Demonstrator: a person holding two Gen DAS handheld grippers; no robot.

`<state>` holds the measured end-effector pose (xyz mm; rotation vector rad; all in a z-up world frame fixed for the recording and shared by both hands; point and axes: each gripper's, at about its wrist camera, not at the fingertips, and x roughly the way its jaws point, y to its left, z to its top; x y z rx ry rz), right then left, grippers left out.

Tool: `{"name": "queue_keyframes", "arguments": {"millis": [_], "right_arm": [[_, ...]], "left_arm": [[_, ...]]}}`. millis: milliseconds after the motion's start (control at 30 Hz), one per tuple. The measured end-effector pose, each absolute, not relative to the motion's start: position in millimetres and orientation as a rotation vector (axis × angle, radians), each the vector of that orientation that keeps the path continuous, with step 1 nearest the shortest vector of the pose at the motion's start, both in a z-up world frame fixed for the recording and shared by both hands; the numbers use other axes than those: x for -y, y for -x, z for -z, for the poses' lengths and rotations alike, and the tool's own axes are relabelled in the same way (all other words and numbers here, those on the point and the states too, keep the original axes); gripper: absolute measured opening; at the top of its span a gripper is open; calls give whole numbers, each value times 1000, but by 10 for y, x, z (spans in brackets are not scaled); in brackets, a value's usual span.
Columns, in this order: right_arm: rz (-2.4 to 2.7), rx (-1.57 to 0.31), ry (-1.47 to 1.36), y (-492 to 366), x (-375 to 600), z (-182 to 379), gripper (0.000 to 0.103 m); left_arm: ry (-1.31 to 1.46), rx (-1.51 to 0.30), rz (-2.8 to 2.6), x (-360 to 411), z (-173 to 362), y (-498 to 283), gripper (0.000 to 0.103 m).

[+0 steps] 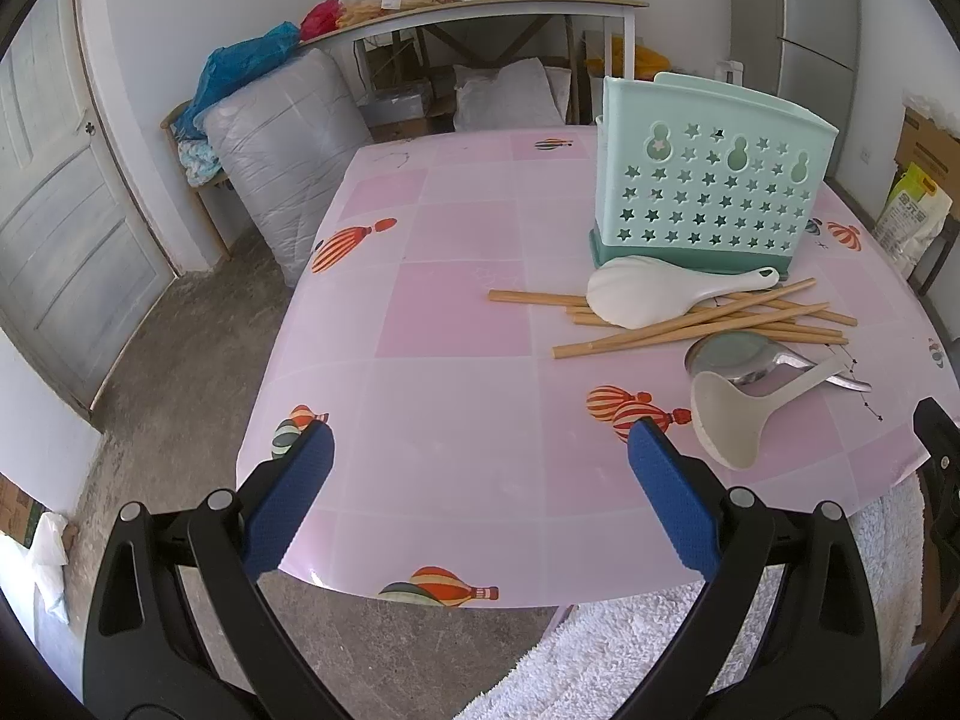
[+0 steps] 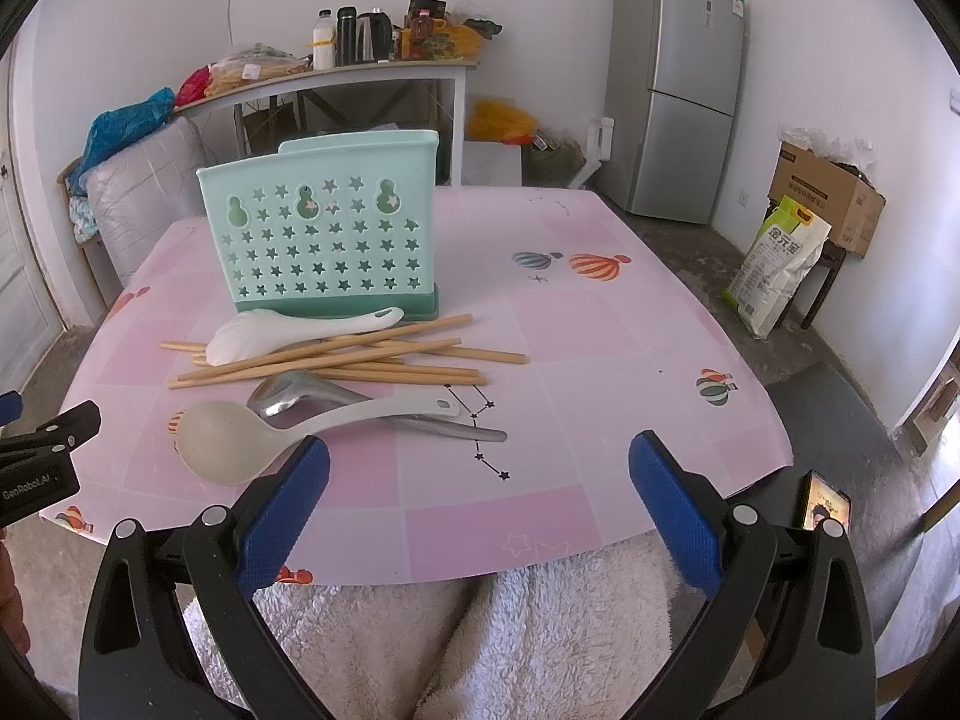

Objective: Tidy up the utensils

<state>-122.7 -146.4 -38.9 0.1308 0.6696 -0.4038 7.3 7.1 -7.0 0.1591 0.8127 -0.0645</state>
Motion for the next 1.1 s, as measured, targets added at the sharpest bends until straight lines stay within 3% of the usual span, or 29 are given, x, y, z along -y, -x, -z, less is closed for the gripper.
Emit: {"name": "queue_keyframes", "arguments": {"millis": [1100], "right_arm": [[394, -712, -131, 1030, 1573, 569, 97]], "left_arm": [[-63, -824, 238, -101, 85, -259, 95]]}}
